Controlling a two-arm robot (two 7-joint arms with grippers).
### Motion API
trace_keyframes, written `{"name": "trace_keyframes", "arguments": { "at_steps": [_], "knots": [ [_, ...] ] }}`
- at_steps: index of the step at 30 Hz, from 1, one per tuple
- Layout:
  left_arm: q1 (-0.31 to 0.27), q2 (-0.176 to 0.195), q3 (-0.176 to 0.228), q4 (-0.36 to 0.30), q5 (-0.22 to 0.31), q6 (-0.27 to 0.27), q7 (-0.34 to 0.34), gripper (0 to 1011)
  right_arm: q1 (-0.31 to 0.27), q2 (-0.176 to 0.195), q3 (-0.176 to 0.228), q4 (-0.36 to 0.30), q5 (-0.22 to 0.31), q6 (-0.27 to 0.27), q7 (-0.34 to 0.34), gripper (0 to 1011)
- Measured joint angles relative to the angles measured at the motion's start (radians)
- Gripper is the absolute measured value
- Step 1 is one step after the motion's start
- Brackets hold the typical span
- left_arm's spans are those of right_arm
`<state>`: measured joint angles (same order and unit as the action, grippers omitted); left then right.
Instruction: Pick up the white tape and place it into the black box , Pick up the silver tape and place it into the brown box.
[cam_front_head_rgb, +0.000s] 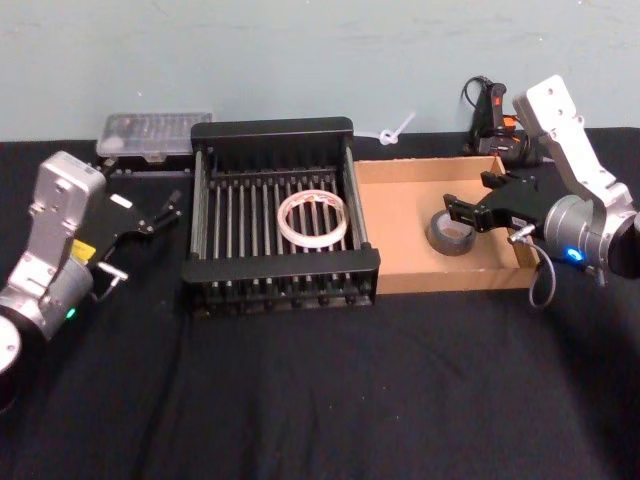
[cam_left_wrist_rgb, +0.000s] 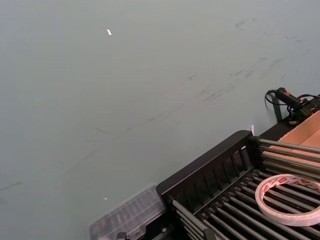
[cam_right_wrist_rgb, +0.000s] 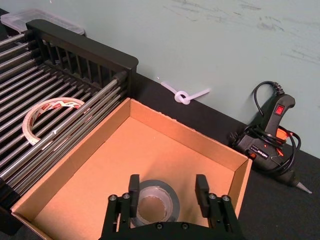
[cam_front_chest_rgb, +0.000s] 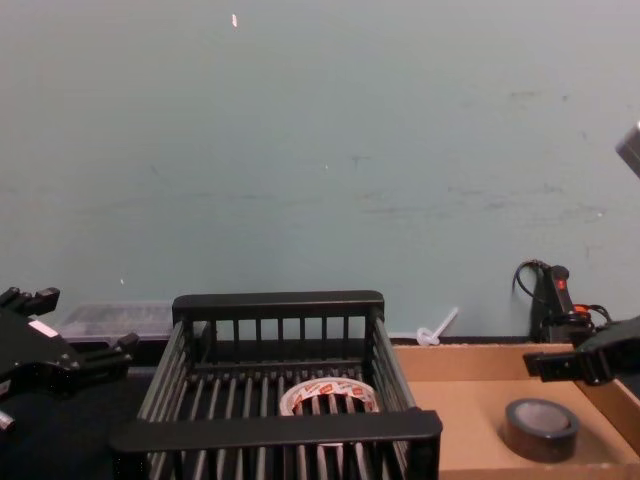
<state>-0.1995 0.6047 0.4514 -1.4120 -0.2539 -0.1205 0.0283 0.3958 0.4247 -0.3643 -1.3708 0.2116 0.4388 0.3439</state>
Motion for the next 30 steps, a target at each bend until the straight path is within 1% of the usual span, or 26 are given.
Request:
{"name": "trace_keyframes", "arguments": {
  "at_steps": [1, 3, 5, 6, 8, 9, 10, 11, 12, 19, 23, 25, 27, 28, 30],
  "knots": [
    [0.0, 0.0, 0.0, 0.0, 0.0, 0.0, 0.0, 1001, 0.0, 0.0, 0.0, 0.0, 0.0, 0.0, 0.0, 712],
    [0.0, 0.0, 0.0, 0.0, 0.0, 0.0, 0.0, 1001, 0.0, 0.0, 0.0, 0.0, 0.0, 0.0, 0.0, 765],
    [0.0, 0.0, 0.0, 0.0, 0.0, 0.0, 0.0, 1001, 0.0, 0.0, 0.0, 0.0, 0.0, 0.0, 0.0, 844],
    [0.0, 0.0, 0.0, 0.0, 0.0, 0.0, 0.0, 1001, 0.0, 0.0, 0.0, -0.001, 0.001, 0.0, 0.0, 844],
    [0.0, 0.0, 0.0, 0.0, 0.0, 0.0, 0.0, 1001, 0.0, 0.0, 0.0, -0.001, 0.001, 0.0, 0.0, 915],
    [0.0, 0.0, 0.0, 0.0, 0.0, 0.0, 0.0, 1001, 0.0, 0.0, 0.0, -0.001, 0.001, 0.0, 0.0, 930],
    [0.0, 0.0, 0.0, 0.0, 0.0, 0.0, 0.0, 1001, 0.0, 0.0, 0.0, -0.001, 0.001, 0.0, 0.0, 978],
    [0.0, 0.0, 0.0, 0.0, 0.0, 0.0, 0.0, 1001, 0.0, 0.0, 0.0, -0.001, 0.001, 0.0, 0.0, 978],
    [0.0, 0.0, 0.0, 0.0, 0.0, 0.0, 0.0, 1002, 0.0, 0.0, 0.0, -0.001, 0.001, 0.0, 0.0, 1002],
    [0.0, 0.0, 0.0, 0.0, 0.0, 0.0, 0.0, 1001, -0.002, -0.001, 0.003, -0.001, 0.0, 0.0, 0.0, 1002],
    [0.0, 0.0, 0.0, 0.0, 0.0, 0.0, 0.0, 1002, -0.014, -0.012, 0.03, -0.008, 0.006, 0.002, -0.008, 1002],
    [0.0, 0.0, 0.0, 0.0, 0.0, 0.0, 0.0, 1001, -0.029, -0.02, 0.049, -0.026, 0.007, -0.004, -0.027, 1002],
    [0.0, 0.0, 0.0, 0.0, 0.0, 0.0, 0.0, 1001, -0.044, -0.025, 0.061, -0.044, 0.002, -0.024, -0.048, 1002],
    [0.0, 0.0, 0.0, 0.0, 0.0, 0.0, 0.0, 1002, -0.065, -0.031, 0.071, -0.066, -0.012, -0.056, -0.078, 1002],
    [0.0, 0.0, 0.0, 0.0, 0.0, 0.0, 0.0, 1001, -0.087, -0.037, 0.079, -0.086, -0.031, -0.093, -0.11, 1002]
  ]
}}
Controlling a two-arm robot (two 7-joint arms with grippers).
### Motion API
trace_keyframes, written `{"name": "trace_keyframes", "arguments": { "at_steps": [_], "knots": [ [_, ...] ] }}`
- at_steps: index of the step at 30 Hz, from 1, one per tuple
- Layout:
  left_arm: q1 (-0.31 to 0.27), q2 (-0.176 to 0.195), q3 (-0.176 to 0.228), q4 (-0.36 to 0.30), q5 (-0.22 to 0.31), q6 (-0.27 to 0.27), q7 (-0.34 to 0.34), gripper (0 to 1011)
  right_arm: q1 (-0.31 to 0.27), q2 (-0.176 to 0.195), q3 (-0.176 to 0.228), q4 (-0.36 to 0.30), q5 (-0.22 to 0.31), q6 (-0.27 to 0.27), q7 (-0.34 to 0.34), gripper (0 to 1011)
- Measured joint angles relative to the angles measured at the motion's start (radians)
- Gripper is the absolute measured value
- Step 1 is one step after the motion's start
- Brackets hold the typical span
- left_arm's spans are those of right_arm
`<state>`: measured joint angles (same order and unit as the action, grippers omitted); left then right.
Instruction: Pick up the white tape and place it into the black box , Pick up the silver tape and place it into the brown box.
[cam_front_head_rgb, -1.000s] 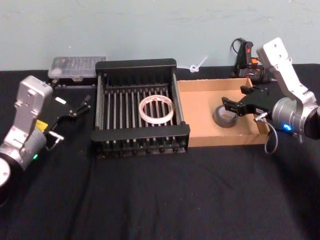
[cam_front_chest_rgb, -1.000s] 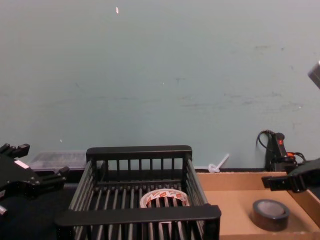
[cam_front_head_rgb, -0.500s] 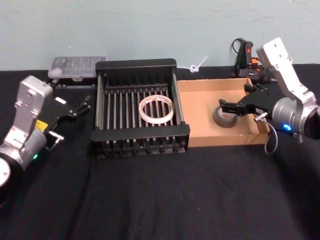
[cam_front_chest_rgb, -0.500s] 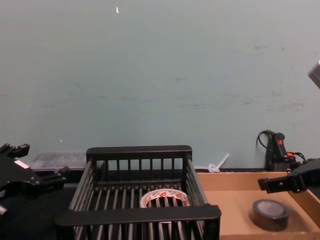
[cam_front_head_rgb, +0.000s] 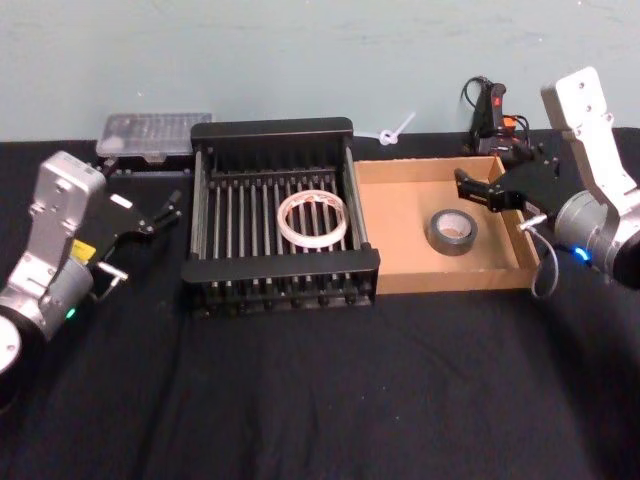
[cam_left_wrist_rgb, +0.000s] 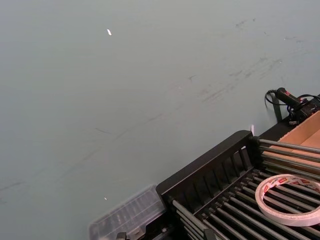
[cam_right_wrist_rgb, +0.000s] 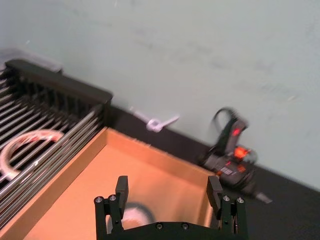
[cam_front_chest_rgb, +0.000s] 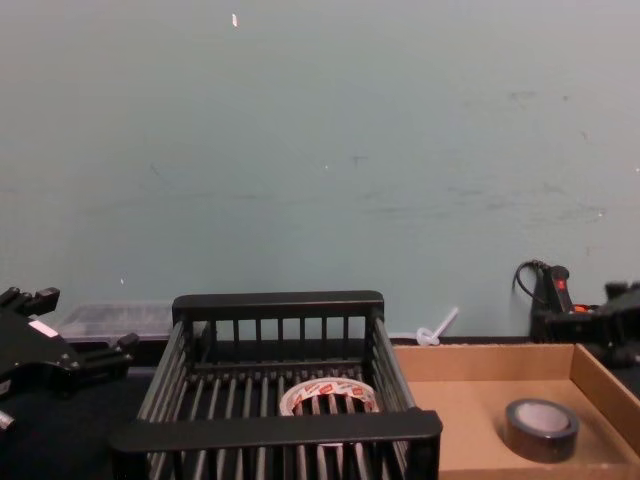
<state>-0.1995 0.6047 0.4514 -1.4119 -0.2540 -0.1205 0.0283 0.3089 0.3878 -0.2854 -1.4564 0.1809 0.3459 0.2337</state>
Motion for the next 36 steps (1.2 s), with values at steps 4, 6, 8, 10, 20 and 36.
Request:
{"name": "trace_keyframes", "arguments": {
  "at_steps": [4, 6, 8, 10, 20, 36],
  "knots": [
    [0.0, 0.0, 0.0, 0.0, 0.0, 0.0, 0.0, 1001, -0.063, -0.012, 0.01, -0.043, -0.063, -0.111, -0.081, 1002],
    [0.0, 0.0, 0.0, 0.0, 0.0, 0.0, 0.0, 1001, -0.079, -0.015, 0.01, -0.048, -0.081, -0.138, -0.098, 1002],
    [0.0, 0.0, 0.0, 0.0, 0.0, 0.0, 0.0, 1001, -0.104, -0.019, 0.007, -0.053, -0.111, -0.177, -0.124, 1002],
    [0.0, 0.0, 0.0, 0.0, 0.0, 0.0, 0.0, 1001, -0.127, -0.021, 0.0, -0.052, -0.141, -0.212, -0.145, 1002],
    [0.0, 0.0, 0.0, 0.0, 0.0, 0.0, 0.0, 1001, -0.182, -0.037, 0.001, -0.021, -0.205, -0.279, -0.183, 1002],
    [0.0, 0.0, 0.0, 0.0, 0.0, 0.0, 0.0, 1001, -0.185, -0.039, 0.007, -0.02, -0.211, -0.286, -0.184, 1002]
  ]
}}
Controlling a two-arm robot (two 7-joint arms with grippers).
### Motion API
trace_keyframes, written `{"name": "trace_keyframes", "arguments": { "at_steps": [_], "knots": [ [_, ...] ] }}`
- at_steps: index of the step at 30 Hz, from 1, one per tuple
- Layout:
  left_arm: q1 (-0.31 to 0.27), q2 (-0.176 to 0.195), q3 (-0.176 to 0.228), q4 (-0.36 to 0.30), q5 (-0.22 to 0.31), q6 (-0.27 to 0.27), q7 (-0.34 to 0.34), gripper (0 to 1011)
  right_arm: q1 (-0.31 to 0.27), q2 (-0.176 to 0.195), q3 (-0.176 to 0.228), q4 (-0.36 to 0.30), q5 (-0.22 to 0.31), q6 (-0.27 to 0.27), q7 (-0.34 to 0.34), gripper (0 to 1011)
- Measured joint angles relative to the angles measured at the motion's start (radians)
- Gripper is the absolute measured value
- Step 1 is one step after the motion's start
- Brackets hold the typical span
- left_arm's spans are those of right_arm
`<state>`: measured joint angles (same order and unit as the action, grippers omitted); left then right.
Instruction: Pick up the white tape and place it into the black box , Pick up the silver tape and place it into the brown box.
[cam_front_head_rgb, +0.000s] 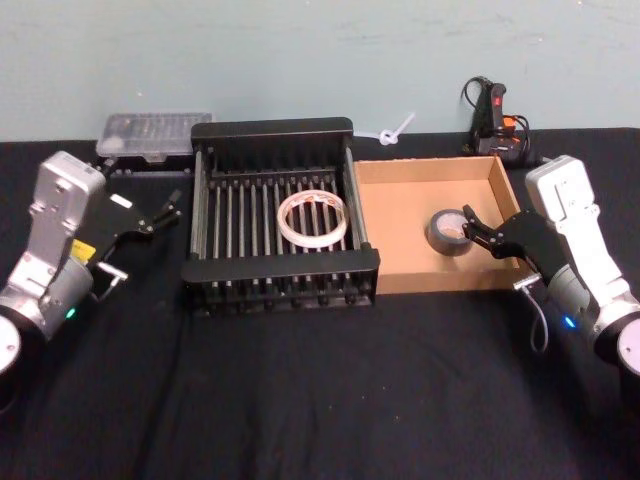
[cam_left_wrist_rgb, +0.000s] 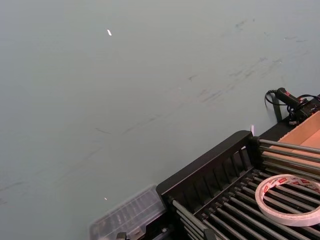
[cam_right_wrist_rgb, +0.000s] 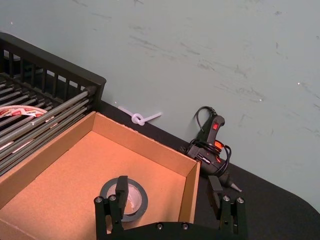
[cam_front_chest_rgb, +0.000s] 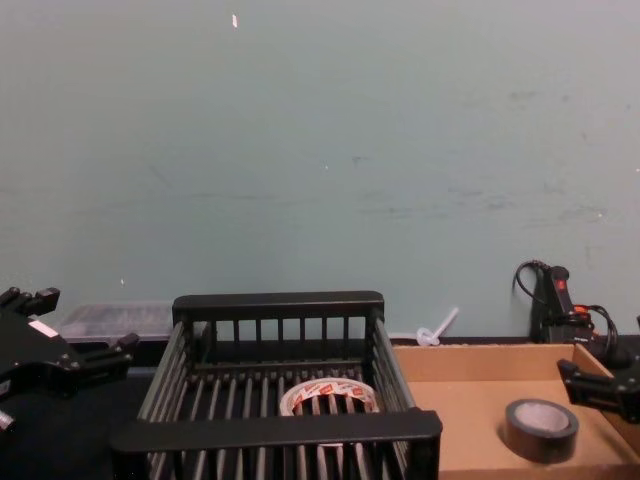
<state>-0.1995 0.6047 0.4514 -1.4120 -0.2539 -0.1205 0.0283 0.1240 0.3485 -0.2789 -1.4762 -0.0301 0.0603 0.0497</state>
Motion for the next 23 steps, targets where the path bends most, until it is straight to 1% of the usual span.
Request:
{"name": "trace_keyframes", "arguments": {
  "at_steps": [23],
  "knots": [
    [0.0, 0.0, 0.0, 0.0, 0.0, 0.0, 0.0, 1002, 0.002, 0.001, -0.002, 0.0, 0.003, 0.004, 0.002, 1002]
  ]
}}
